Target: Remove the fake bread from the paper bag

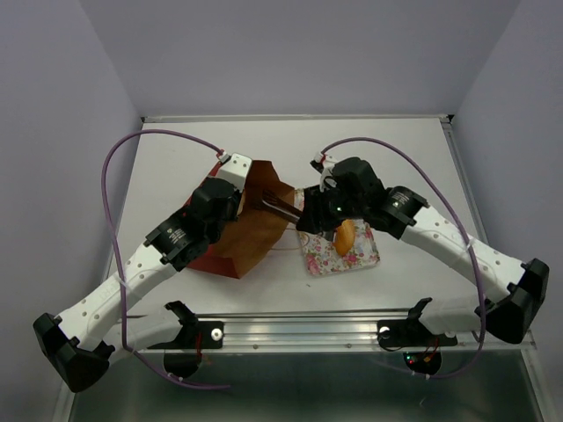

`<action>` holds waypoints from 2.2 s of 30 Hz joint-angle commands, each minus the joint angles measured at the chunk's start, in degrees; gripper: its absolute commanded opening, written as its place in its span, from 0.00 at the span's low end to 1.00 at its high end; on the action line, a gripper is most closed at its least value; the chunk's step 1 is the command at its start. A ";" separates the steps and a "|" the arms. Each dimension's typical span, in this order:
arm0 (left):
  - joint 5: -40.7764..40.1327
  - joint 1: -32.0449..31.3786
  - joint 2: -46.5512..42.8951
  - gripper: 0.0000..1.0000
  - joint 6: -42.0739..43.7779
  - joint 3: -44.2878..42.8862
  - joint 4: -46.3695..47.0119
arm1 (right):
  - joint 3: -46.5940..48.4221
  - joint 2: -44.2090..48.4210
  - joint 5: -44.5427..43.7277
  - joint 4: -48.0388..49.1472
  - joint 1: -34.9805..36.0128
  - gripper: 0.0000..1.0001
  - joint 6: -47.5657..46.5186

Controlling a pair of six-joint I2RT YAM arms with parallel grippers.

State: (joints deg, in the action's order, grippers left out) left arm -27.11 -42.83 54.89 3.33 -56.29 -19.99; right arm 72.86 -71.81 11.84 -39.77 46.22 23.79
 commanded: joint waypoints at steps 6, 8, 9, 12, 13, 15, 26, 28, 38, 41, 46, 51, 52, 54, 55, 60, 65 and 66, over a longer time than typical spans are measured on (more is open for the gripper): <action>0.75 -0.68 -0.14 0.00 -0.43 -1.54 3.38 | 2.19 -11.84 0.73 15.60 0.37 0.58 2.40; 0.31 -0.77 -0.05 0.00 -0.61 -1.54 3.38 | 3.94 -13.79 0.91 15.77 0.37 0.61 2.92; 0.39 -0.77 -0.14 0.00 -0.52 -1.63 3.38 | 4.30 -14.58 0.91 15.77 0.37 0.64 3.19; 0.75 -0.85 -0.40 0.00 -0.52 -1.54 3.64 | 5.36 -17.65 1.52 17.00 0.37 0.66 3.89; 0.75 -0.85 -0.49 0.00 -0.52 -1.54 3.64 | 5.54 -18.18 1.96 17.96 0.37 0.66 4.33; 0.66 -0.94 -0.58 0.00 -0.61 -1.54 3.55 | 5.63 -19.24 1.70 18.67 0.37 0.66 5.91; 1.36 -1.29 -0.84 0.00 -0.70 -1.54 3.91 | 5.97 -23.46 1.52 23.42 0.37 0.64 11.28; 1.54 -1.29 -0.84 0.00 -0.70 -1.54 3.99 | 6.33 -24.86 2.13 24.29 0.37 0.64 11.80; 0.31 -1.38 -1.19 0.00 -1.22 -1.45 4.26 | 6.07 -21.90 2.32 25.27 0.37 0.30 11.02; -1.09 -1.38 -0.84 0.00 -1.31 -1.45 4.26 | 4.31 -16.99 0.74 25.00 0.37 0.28 9.79; -3.03 -1.47 -0.49 0.00 -1.40 -0.31 4.78 | 1.85 -7.66 -1.81 21.41 0.37 0.23 7.06; -3.30 -1.47 -0.31 0.00 -1.66 -0.49 5.39 | 1.32 -0.18 -4.19 13.15 -0.24 0.22 6.88; -3.47 -1.47 -0.23 0.00 -1.66 -0.31 5.49 | 1.32 1.92 -4.28 12.01 -0.25 0.22 6.71; -4.00 -1.47 -0.05 0.00 -1.49 -0.22 5.31 | 1.84 3.86 -6.20 7.36 -0.77 0.21 6.18; -4.35 -1.47 0.30 0.00 -1.57 -0.40 5.05 | 3.15 4.65 -6.91 5.60 -0.78 0.21 5.48; -4.61 -1.56 1.09 0.00 -1.66 -0.57 4.70 | 8.43 10.46 -10.69 -6.71 -1.30 0.19 5.12; -4.18 -1.56 0.74 0.00 -1.84 -0.49 4.96 | 12.30 15.03 -15.35 -14.63 -1.30 0.07 7.85; -4.18 -1.56 0.83 0.00 -1.75 -0.57 5.13 | 12.39 15.73 -15.53 -15.51 -1.30 0.07 8.02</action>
State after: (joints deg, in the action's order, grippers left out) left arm -30.00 -44.21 56.25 2.09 -56.27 -17.82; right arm 81.62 -59.35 0.25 -49.47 45.34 30.72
